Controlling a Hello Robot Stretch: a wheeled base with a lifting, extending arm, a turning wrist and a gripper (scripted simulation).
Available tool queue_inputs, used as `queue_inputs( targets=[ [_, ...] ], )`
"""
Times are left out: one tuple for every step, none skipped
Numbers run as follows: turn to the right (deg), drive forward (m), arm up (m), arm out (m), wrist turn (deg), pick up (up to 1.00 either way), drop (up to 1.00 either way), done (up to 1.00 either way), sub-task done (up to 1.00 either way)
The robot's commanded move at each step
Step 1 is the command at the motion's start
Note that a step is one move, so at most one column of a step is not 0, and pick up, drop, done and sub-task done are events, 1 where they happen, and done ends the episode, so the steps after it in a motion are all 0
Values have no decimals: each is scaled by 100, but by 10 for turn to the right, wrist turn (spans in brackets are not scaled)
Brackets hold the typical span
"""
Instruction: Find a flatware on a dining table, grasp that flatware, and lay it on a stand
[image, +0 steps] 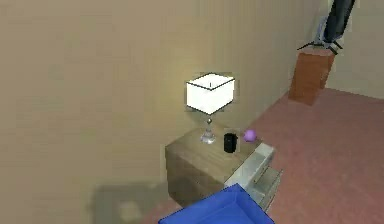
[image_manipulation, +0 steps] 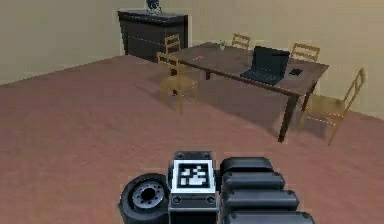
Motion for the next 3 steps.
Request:
queue_inputs(
  targets=[
    [0,25,0,0,0,0,0,0,0],
    [-450,0,0,0,0,0,0,0,0],
    [-450,0,0,0,0,0,0,0,0]
  ],
)
